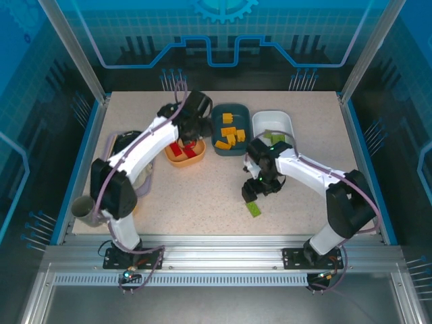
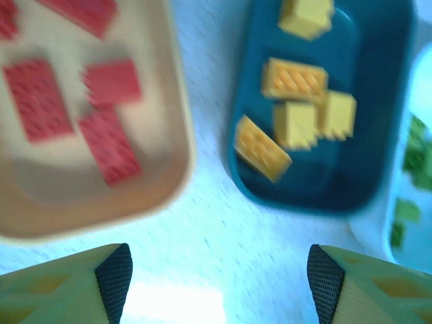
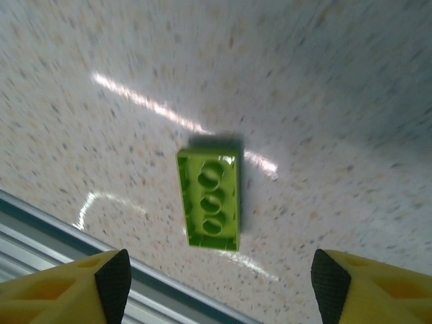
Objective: Sort the legos into containers by color
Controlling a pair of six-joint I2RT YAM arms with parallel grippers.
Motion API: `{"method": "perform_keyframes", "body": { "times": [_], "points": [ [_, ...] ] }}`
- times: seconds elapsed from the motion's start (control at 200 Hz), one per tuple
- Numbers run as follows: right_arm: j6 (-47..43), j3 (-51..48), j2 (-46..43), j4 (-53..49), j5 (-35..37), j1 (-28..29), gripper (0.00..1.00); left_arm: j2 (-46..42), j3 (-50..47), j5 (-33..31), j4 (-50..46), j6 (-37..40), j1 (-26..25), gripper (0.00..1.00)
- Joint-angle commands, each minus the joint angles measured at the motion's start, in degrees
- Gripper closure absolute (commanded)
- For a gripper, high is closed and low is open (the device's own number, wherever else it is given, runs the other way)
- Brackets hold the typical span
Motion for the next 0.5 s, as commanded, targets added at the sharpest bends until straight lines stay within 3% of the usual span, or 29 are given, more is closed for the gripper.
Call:
{"method": "perform_keyframes", "body": {
  "times": [0.0, 0.245, 0.495],
  "points": [
    [1.27, -0.26, 3.55, -2.43, 1.59, 3.33, 0.26, -6.80, -12.95, 6.94, 8.07, -3.38, -1.52, 0.26],
    [2.31, 2.30, 12.17, -0.99, 3.61, 5.05, 0.31, -22.48, -34.75, 14.66, 18.88, -6.52, -4.09, 0.24],
    [3.61, 4.16, 16.37, -0.43, 5.43, 6.31, 0.46, -31.00, -41.32, 15.38, 20.32, -7.45, -2.64, 0.20]
  ]
}}
